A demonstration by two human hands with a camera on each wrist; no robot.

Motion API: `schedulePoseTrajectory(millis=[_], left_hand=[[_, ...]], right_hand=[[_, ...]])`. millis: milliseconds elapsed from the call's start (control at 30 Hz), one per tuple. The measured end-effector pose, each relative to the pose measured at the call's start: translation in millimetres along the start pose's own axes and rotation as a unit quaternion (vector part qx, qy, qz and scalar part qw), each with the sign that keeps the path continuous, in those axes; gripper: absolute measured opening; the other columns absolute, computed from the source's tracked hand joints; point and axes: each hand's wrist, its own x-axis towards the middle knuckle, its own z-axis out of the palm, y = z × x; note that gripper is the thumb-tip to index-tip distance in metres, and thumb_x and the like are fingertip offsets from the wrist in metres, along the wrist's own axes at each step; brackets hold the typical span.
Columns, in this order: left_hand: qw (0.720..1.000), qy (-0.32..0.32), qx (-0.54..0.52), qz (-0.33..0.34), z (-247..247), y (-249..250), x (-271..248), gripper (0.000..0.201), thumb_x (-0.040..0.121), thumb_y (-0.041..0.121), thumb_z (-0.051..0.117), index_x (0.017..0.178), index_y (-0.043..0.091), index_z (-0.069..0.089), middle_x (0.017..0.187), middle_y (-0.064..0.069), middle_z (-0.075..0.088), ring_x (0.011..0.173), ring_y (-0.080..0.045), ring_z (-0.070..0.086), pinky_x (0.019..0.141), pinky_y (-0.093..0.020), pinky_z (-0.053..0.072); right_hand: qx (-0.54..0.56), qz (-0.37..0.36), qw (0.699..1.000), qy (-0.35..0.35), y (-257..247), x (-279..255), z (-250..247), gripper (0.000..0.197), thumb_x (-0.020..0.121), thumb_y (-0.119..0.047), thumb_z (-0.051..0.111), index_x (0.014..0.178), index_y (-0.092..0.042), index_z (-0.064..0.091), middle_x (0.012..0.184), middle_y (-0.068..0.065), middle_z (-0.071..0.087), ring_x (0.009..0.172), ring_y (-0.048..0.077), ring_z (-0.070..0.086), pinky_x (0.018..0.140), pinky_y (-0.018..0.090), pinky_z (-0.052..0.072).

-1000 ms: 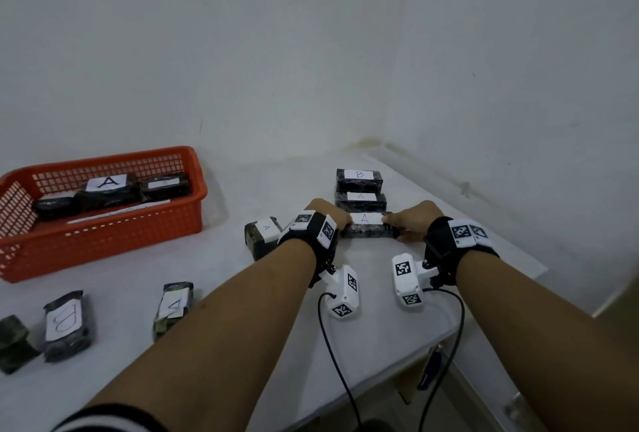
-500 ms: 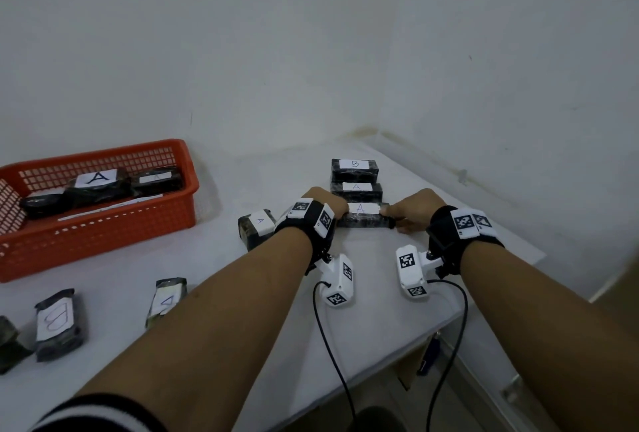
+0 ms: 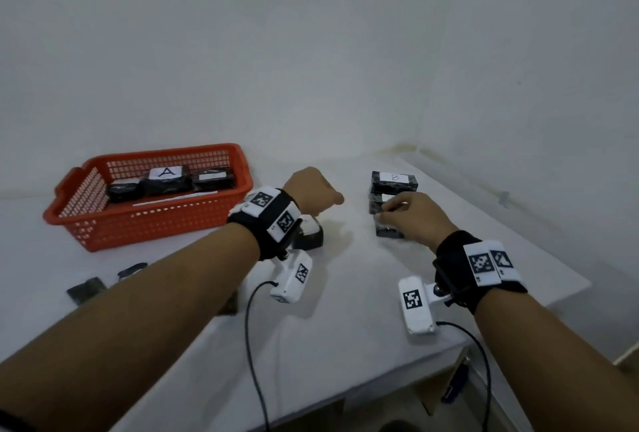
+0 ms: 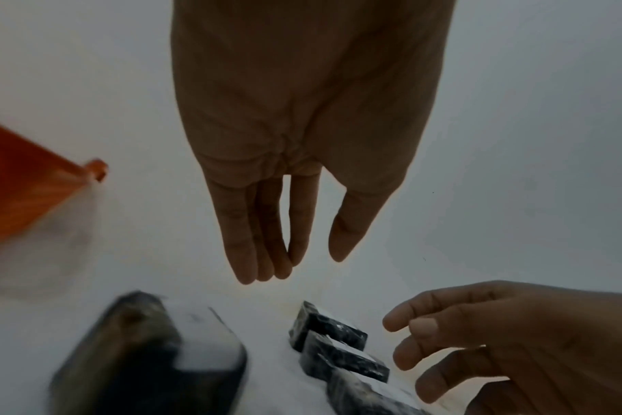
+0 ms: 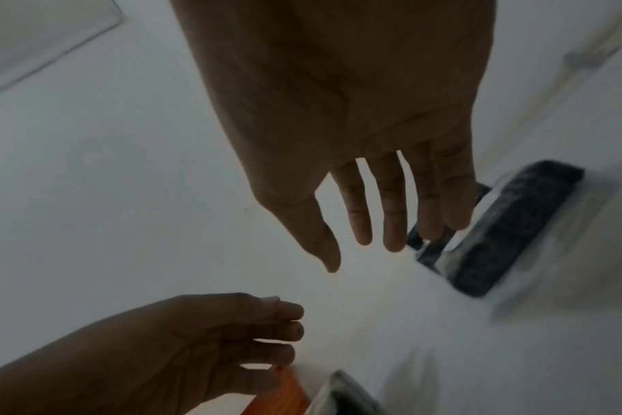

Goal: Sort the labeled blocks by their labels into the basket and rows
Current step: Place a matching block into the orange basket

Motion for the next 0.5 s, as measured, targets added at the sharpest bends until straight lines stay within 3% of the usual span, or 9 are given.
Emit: schedulePoseTrajectory(millis=[200, 300, 500], left_hand=[[0.992, -0.012, 0.128, -0.016, -49, -59, -46, 0.037, 0.091, 0.04, 0.073, 0.114, 0.012, 0.08, 0.119, -0.005, 0.076, 0.11, -0.024, 0.069, 0.099, -0.039, 0.056], [0.986, -0.016, 0.162, -0.046, -62, -90, -64, 0.048, 0.089, 0.048, 0.073, 0.119, 0.011, 0.077, 0.124, -0.004, 0.074, 0.111, -0.024, 0.068, 0.095, -0.036, 0.055], [0.979, -0.027, 0.17, -0.109, -68, -131, -99, 0.042, 0.085, 0.047, 0.078, 0.089, 0.006, 0.075, 0.084, -0.008, 0.075, 0.079, -0.024, 0.074, 0.078, -0.035, 0.062]], right_hand=[[0.004, -0.062, 0.991, -0.119, -59, -45, 60, 0.036, 0.082, -0.037, 0.083, 0.113, -0.027, 0.068, 0.101, -0.007, 0.074, 0.089, 0.01, 0.067, 0.071, 0.025, 0.046], [-0.016, -0.091, 0.981, -0.17, -81, -60, 92, 0.044, 0.079, -0.038, 0.086, 0.116, -0.025, 0.068, 0.105, -0.005, 0.073, 0.094, 0.012, 0.068, 0.08, 0.027, 0.052], [-0.055, -0.104, 0.959, -0.259, -113, -79, 142, 0.058, 0.078, -0.026, 0.089, 0.13, -0.024, 0.062, 0.114, -0.005, 0.066, 0.087, 0.008, 0.064, 0.068, 0.02, 0.048]])
